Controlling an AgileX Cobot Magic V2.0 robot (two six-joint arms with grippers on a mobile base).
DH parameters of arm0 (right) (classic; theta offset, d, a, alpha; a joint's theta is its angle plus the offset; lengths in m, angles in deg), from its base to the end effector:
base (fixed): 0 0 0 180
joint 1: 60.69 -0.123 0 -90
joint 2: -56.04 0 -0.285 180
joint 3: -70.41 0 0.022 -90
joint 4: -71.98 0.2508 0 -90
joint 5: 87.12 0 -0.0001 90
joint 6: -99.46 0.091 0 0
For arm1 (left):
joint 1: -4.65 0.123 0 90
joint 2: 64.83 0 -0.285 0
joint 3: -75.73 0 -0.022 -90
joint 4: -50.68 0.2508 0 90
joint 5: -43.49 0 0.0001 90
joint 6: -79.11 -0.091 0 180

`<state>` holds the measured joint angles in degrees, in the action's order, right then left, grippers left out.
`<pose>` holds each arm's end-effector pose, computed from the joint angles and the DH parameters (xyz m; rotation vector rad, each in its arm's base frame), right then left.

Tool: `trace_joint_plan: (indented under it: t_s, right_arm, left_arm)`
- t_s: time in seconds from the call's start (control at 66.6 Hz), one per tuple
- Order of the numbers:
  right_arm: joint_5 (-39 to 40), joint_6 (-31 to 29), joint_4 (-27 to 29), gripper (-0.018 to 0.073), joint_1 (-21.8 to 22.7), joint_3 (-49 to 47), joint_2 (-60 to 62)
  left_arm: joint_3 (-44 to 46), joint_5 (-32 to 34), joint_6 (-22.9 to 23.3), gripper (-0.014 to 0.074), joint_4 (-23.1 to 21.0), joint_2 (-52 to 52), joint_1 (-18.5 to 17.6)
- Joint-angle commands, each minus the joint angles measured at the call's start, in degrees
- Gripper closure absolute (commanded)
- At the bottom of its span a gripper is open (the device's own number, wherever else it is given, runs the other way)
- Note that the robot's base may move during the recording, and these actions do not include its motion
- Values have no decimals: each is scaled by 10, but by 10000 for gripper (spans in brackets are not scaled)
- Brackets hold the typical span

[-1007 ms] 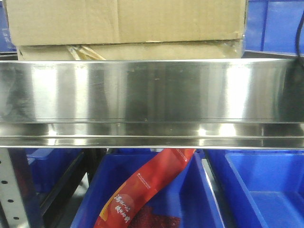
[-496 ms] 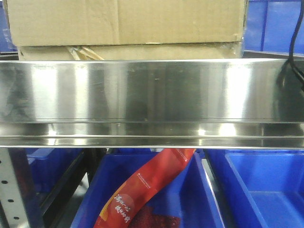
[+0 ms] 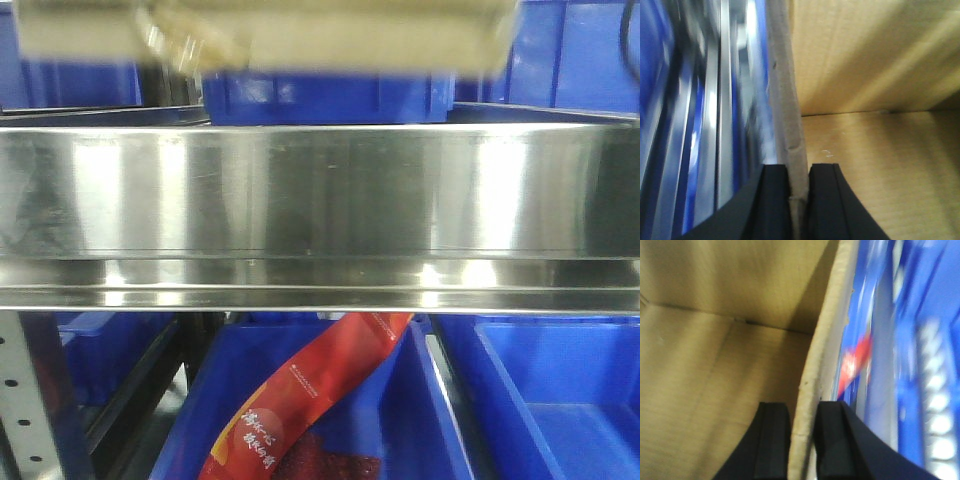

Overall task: Grab carton from right shelf to conveyor
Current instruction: 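Lift the carton off the shelf with both grippers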

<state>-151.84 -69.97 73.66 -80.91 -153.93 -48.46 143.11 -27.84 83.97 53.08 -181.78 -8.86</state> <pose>0.3300 0.1241 0.4907 -0.1865 2.1916 0.3398 0.3740 -0.0861 0.5097 0.1497 2.1073 -0.1419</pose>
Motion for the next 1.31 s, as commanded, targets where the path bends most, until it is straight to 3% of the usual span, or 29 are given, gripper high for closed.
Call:
trace_joint_plan:
  t_s: [0.0, 0.15, 0.285, 0.466, 0.886, 1.292]
  right_arm:
    - [-8, -1, -5, 628, 2, -9, 37]
    - [-52, -16, -17, 628, 2, -9, 68]
    - [-52, -36, -17, 628, 2, -7, 90]
    - [-52, -43, -17, 628, 2, 33, 113]
    - [-12, -62, 25, 628, 2, 118, 119]
    - [33, -62, 25, 628, 2, 120, 119]
  left_arm:
    - [8, 14, 19, 607, -10, 33, -23]
    - [8, 14, 63, 613, 44, 61, -74]
    - [-3, 14, 74, 613, 79, 74, -129]
    - [-77, 14, 94, 613, 96, 94, -176]
    - [-241, 14, 123, 613, 99, 172, -188]
    - [-251, 14, 123, 613, 99, 182, -188]
